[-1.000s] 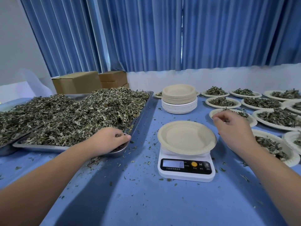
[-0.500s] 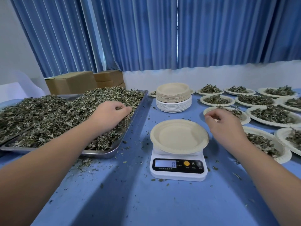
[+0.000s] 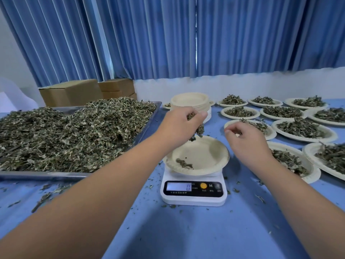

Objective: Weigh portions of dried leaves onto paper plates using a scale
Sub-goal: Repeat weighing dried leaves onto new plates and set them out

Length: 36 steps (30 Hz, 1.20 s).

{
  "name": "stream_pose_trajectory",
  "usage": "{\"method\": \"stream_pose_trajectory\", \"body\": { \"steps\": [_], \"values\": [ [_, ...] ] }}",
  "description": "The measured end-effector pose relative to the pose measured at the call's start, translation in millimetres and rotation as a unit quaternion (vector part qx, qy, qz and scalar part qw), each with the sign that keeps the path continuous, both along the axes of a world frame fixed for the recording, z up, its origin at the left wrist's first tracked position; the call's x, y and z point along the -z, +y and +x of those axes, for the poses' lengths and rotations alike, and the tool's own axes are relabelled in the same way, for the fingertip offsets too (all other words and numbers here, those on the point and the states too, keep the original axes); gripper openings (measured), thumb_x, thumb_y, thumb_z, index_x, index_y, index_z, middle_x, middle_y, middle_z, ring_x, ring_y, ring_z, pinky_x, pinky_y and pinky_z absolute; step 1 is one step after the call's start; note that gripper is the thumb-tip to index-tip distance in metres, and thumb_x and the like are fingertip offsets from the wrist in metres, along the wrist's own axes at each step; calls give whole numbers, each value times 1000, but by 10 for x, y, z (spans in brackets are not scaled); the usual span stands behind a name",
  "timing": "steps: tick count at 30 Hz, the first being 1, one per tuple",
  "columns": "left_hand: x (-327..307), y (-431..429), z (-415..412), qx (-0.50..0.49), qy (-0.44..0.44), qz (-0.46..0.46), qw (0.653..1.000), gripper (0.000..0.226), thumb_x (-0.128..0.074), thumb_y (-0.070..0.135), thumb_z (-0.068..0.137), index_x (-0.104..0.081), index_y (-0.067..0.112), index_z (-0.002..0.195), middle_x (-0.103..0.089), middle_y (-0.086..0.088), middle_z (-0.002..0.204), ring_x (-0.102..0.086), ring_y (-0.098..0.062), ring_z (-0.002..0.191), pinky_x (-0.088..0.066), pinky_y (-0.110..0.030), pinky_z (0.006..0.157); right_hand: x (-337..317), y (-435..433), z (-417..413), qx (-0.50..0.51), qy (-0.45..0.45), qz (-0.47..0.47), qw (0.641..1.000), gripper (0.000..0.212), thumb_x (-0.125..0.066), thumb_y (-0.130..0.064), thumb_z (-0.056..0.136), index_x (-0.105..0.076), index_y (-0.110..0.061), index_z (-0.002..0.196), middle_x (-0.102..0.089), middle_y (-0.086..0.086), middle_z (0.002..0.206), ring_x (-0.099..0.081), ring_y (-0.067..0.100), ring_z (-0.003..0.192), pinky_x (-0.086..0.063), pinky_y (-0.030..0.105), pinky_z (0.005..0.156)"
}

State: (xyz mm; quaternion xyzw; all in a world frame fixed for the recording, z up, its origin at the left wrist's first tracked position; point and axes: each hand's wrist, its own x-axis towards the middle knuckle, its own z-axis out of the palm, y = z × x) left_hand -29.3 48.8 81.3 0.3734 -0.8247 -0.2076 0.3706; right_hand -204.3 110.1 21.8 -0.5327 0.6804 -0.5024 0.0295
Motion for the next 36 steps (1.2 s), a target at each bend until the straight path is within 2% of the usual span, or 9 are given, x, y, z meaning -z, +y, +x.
{"method": "stream_pose_trajectory", "body": {
  "steps": [7,9,12,16,19,23,29,32,36],
  "values": [
    [145,55,67,107,-60,108,987,50,-32,72,87,-59,41,115,-62,25,103,-53,11,94,-36,-13,75,-13,-2,3,0,5,-1,1000,12,-55,-19,92,-66,-17,89,-63,-4,94,-54,12,90,-35,26,77],
    [139,68,126,117,-40,134,983,70,-26,77,77,-57,38,126,-62,21,109,-56,7,97,-39,-19,80,-18,4,7,3,11,0,1000,12,-55,-19,93,-66,-17,89,-62,-6,93,-53,11,89,-34,25,77],
    [118,48,279,103,13,129,986,61,-28,71,82,-59,38,122,-63,18,112,-59,0,99,-42,-22,79,-25,10,12,1,15,5,1000,12,-54,-19,94,-65,-19,89,-60,-8,91,-53,10,88,-35,26,77],
    [222,-75,583,5,31,63,998,23,-46,43,99,-64,34,109,-66,15,103,-60,-2,93,-44,-18,78,-25,16,17,1,24,4,1000,11,-54,-19,94,-62,-22,88,-57,-12,88,-52,9,87,-34,26,76],
    [361,-171,855,-96,-55,-17,994,17,-53,29,97,-66,27,108,-60,12,98,-55,-3,88,-42,-10,80,-24,26,34,1,28,5,1000,12,-53,-20,94,-63,-22,87,-58,-12,88,-52,10,85,-34,26,76],
    [498,-291,1185,-233,-252,-63,937,35,-42,46,98,-59,29,124,-55,1,126,-52,-21,116,-39,-42,101,-24,35,52,-3,30,-9,1000,20,-51,-24,96,-65,-17,83,-60,-10,84,-53,8,78,-35,28,69],
    [478,-452,1474,-263,-280,3,923,53,-28,64,94,-54,35,129,-54,-2,133,-53,-27,117,-42,-47,100,-14,44,51,-5,37,-35,999,43,-48,-30,98,-52,-2,66,-62,11,74,-60,25,81,-46,38,69],
    [519,-516,1525,-234,-310,80,918,66,-21,68,94,-49,29,138,-49,-6,143,-48,-29,127,-38,-43,104,-2,31,32,0,35,-36,999,44,-49,-29,98,-56,0,67,-60,-13,62,-56,-1,65,-39,28,56],
    [564,-517,1506,-193,-281,125,932,66,-23,64,95,-60,18,126,-60,-8,129,-54,-27,112,-38,-34,89,37,19,13,-5,44,-37,998,39,-51,-25,98,-63,-2,70,-56,-28,58,-50,-9,60,-32,10,51]
  ]
}}
